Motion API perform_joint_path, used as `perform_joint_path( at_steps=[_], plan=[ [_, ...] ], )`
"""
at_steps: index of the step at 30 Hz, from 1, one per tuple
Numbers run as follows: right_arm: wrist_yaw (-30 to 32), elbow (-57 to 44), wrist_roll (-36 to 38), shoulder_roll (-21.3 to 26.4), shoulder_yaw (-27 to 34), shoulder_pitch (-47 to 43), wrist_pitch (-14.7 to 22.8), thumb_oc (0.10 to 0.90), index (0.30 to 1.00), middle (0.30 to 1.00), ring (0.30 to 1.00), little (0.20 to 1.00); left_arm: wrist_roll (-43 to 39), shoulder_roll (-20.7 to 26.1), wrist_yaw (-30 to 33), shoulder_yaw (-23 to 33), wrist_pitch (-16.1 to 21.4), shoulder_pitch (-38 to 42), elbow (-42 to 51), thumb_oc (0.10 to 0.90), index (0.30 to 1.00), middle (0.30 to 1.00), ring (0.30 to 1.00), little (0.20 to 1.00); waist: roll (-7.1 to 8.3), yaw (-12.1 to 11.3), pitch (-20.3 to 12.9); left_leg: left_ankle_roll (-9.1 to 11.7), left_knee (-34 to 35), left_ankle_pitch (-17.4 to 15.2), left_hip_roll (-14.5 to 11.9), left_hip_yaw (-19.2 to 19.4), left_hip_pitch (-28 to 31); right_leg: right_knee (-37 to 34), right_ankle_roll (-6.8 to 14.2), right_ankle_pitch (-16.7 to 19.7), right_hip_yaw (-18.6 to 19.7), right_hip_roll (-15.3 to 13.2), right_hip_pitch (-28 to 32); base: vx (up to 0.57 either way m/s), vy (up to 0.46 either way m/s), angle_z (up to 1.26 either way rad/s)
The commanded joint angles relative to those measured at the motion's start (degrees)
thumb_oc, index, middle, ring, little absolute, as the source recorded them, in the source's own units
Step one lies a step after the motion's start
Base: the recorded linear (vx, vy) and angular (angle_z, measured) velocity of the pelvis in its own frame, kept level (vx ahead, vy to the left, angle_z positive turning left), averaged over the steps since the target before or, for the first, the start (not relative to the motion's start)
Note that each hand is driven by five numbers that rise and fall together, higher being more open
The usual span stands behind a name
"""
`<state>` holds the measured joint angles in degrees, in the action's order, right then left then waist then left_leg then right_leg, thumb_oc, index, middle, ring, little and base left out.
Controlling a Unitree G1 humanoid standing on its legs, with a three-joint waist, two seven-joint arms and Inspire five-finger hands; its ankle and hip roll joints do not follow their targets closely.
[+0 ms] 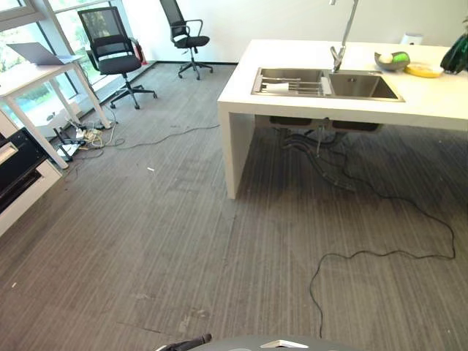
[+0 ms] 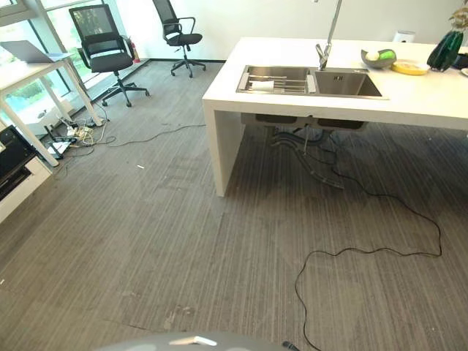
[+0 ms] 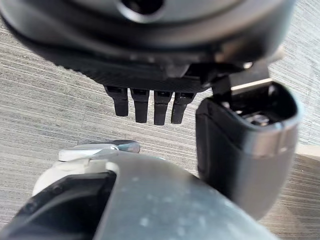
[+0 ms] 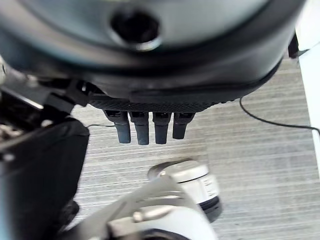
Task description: Place the dishes in the dishwasher.
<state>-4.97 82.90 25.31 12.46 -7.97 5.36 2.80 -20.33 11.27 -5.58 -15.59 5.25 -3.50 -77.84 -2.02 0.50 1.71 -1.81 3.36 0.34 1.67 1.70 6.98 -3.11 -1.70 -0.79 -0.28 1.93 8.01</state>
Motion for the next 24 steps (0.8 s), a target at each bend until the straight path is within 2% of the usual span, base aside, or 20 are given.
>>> perform_joint_path(
  at_steps=[1,7,12,24],
  plan=[
    [-0.94,2.31,-2.38,-0.09,-1.79,-2.38,0.10,0.800,0.900,0.900,0.900,0.900,0.88,-4.23,-1.30,1.08,2.11,4.53,-2.81,0.800,0.900,0.900,0.900,0.900,0.63,-0.72,0.82,4.67,1.64,-1.18,-0.52,-1.94,0.56,-1.89,7.29,0.34,-0.66,-2.98,-1.13,0.00,0.000,0.00],
    [1.89,0.88,-4.81,0.68,-2.07,-3.95,1.16,0.800,0.900,0.900,0.900,0.900,3.80,-4.11,0.31,0.86,1.48,4.83,-4.97,0.800,0.900,0.900,0.900,0.900,1.00,-0.96,0.55,4.64,1.64,-1.29,-0.58,-1.73,0.49,-1.89,7.46,0.30,-0.61,-3.04,-1.18,0.01,0.000,-0.02],
    [2.66,0.63,-5.17,0.01,-2.43,-4.14,1.26,0.800,0.900,0.900,0.900,0.900,2.62,-4.26,1.16,2.10,1.40,4.78,-5.33,0.800,0.900,0.900,0.900,0.900,1.17,-1.14,0.07,4.69,1.64,-1.47,-0.56,-1.80,0.76,-1.89,7.51,0.05,-0.59,-3.06,-0.83,0.01,0.000,-0.01],
    [2.14,1.25,-5.34,-0.83,-3.09,-3.47,0.91,0.800,0.900,0.900,0.900,0.900,4.47,-4.08,1.37,1.49,1.55,4.67,-5.36,0.800,0.900,0.900,0.900,0.900,1.22,-1.19,-0.03,4.72,1.64,-1.64,-0.59,-1.86,0.80,-1.89,7.65,0.02,-0.83,-3.19,-0.75,0.00,0.000,0.00]
  ],
)
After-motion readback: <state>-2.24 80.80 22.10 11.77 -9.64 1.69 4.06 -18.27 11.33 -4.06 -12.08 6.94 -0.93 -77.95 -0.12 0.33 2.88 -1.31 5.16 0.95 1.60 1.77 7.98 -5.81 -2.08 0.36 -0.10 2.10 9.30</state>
